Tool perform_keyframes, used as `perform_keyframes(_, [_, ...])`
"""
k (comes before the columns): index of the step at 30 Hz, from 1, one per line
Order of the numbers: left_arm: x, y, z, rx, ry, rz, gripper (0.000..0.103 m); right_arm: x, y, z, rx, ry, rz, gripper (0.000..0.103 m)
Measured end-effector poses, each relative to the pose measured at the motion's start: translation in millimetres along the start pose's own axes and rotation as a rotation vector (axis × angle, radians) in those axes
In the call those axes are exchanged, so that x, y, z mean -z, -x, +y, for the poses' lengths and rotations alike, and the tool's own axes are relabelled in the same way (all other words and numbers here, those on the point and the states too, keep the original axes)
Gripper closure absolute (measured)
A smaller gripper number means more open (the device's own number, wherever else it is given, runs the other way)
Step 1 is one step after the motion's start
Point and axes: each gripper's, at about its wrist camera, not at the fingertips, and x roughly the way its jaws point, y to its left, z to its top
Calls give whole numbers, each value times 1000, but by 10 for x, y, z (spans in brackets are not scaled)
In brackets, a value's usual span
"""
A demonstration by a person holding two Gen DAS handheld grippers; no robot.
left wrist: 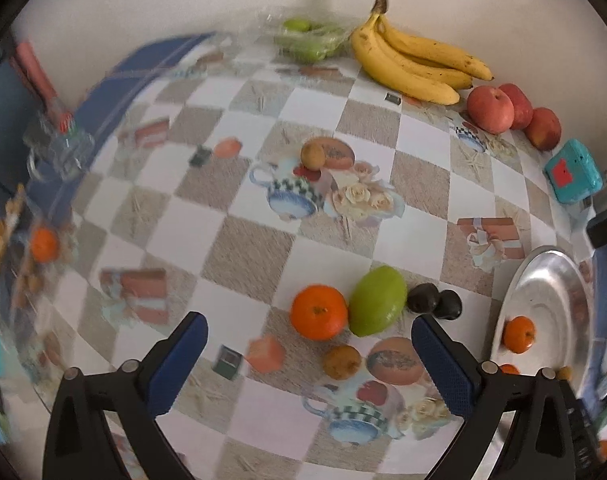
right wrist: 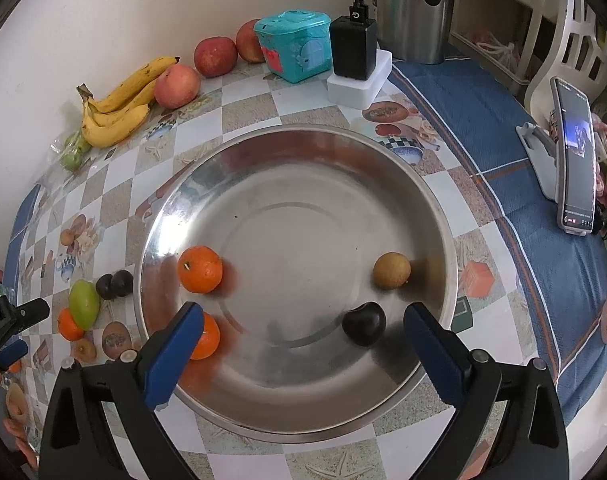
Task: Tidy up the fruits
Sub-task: 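Move both open tools away from the bowl toward the loose fruit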
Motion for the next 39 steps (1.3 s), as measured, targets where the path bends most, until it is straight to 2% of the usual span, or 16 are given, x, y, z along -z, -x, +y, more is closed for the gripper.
perform_keyframes(6, [-65, 75, 80, -113, -98, -76, 0, 7, -4, 65, -11, 16, 6, 3])
perform_keyframes(11, [-112, 51, 283, -179, -118, -92, 0, 39, -19, 208, -46, 44, 16, 3])
perform_keyframes(17, [-179, 26, 646, -191, -38, -82, 0, 97, -11, 531, -86, 128, 16, 3])
perform_keyframes(23, [-243, 47, 1027, -184, 66, -81, 0, 135, -3, 812, -153, 157, 25, 3])
perform_keyframes(28, [-273, 76, 1271, -180, 133, -84, 0, 175, -9, 1073, -177, 196, 30, 3])
perform_keyframes(39, [-288, 46, 1453, -160, 191, -70, 0, 305, -81, 1622, -249, 280, 71, 3])
